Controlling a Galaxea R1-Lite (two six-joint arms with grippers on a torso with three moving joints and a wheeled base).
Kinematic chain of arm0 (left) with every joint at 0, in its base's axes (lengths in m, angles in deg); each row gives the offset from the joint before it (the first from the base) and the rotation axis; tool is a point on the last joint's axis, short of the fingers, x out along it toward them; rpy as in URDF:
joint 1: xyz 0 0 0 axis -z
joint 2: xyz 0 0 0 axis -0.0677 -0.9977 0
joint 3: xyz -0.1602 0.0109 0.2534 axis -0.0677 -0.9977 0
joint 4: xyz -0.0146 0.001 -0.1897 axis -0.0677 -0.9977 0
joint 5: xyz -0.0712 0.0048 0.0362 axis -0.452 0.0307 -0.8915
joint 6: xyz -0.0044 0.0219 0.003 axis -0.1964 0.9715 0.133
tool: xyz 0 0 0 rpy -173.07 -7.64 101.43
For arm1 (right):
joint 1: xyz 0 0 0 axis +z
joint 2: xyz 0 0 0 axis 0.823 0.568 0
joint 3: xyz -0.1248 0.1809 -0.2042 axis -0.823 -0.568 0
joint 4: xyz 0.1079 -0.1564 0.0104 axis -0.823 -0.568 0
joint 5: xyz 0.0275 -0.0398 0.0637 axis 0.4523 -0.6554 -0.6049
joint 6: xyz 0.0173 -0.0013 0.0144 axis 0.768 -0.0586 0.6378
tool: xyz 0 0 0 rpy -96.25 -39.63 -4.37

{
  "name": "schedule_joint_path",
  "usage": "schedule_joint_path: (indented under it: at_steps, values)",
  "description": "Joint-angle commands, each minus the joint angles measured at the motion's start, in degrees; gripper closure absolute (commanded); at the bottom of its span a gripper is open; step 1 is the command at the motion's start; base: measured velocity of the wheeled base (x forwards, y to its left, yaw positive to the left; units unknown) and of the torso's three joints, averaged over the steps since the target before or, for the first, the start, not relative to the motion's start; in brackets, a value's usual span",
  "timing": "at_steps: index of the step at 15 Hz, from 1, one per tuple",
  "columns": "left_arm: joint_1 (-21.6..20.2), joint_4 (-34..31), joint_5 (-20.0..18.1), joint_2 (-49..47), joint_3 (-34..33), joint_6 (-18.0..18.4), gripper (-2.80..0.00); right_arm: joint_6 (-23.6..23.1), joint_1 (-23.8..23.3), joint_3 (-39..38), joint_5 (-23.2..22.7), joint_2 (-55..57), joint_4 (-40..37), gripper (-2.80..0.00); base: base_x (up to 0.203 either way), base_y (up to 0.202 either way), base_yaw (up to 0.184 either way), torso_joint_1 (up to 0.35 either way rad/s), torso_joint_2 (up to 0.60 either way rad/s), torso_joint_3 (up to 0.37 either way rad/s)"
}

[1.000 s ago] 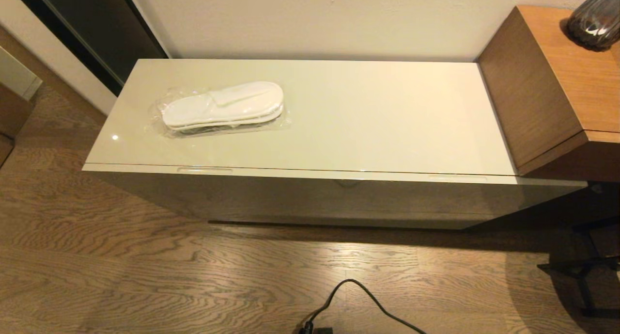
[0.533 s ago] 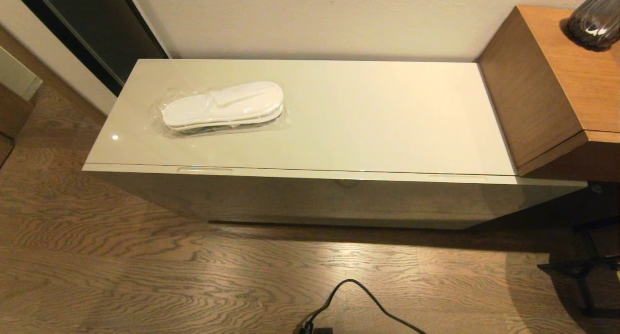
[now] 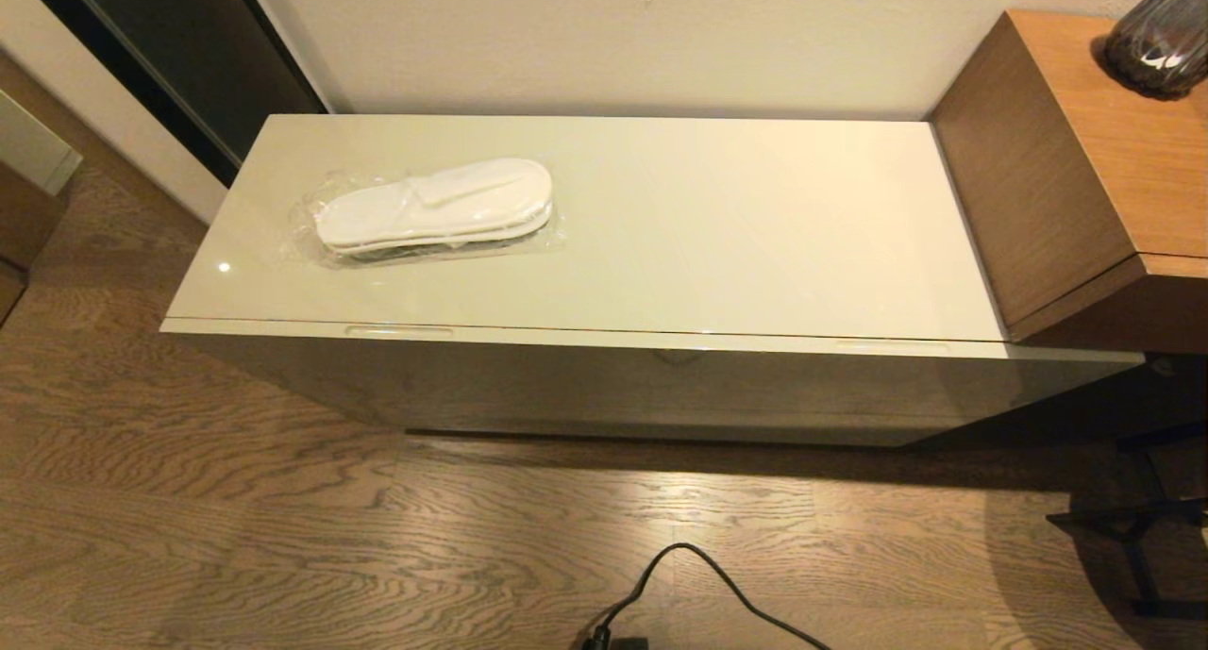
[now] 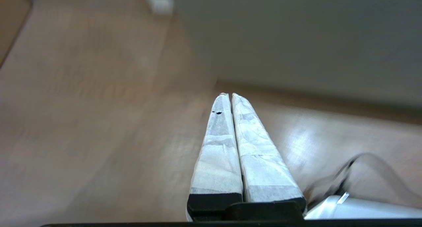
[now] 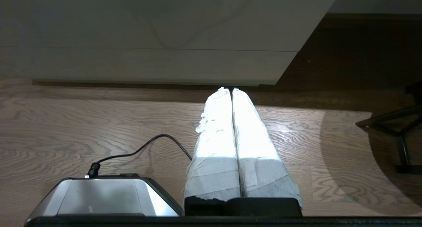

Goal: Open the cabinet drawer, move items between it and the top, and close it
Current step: Open the drawer

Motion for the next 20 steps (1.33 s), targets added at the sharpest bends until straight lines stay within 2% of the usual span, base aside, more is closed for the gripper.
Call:
schedule_joint_path:
  at_steps: [1,2,5,10,13,16,20]
  values:
    - [0.0,-3.0,-1.2,-3.8,10.0,-2.0,0.00,0.0,0.0,0.0,0.0,0.0,0.0,0.00,0.000,0.000,0.000,0.000,0.00,0.000]
    - [0.0,-4.1,-2.0,-9.2,14.5,-3.3,0.00,-0.1,0.0,0.0,0.0,0.0,0.0,0.00,0.000,0.000,0.000,0.000,0.00,0.000]
    - [0.0,-6.8,-4.6,-33.2,26.4,-6.4,0.00,0.0,0.0,0.0,0.0,0.0,0.0,0.00,0.000,0.000,0.000,0.000,0.00,0.000]
    - [1.1,-8.3,-9.1,-63.6,40.0,-9.2,0.00,0.0,0.0,0.0,0.0,0.0,0.0,0.00,0.000,0.000,0.000,0.000,0.00,0.000]
    - [5.0,-6.2,-9.6,-75.1,46.7,-10.7,0.00,0.0,0.0,0.0,0.0,0.0,0.0,0.00,0.000,0.000,0.000,0.000,0.00,0.000]
    - [7.4,-2.9,-9.8,-80.5,51.2,-11.5,0.00,-0.1,0.0,0.0,0.0,0.1,0.0,0.00,0.000,0.000,0.000,0.000,0.00,0.000]
    - [11.6,-3.2,-9.7,-91.5,60.6,-13.4,0.00,-0.1,0.0,0.0,0.0,0.0,0.0,0.00,0.000,0.000,0.000,0.000,0.00,0.000]
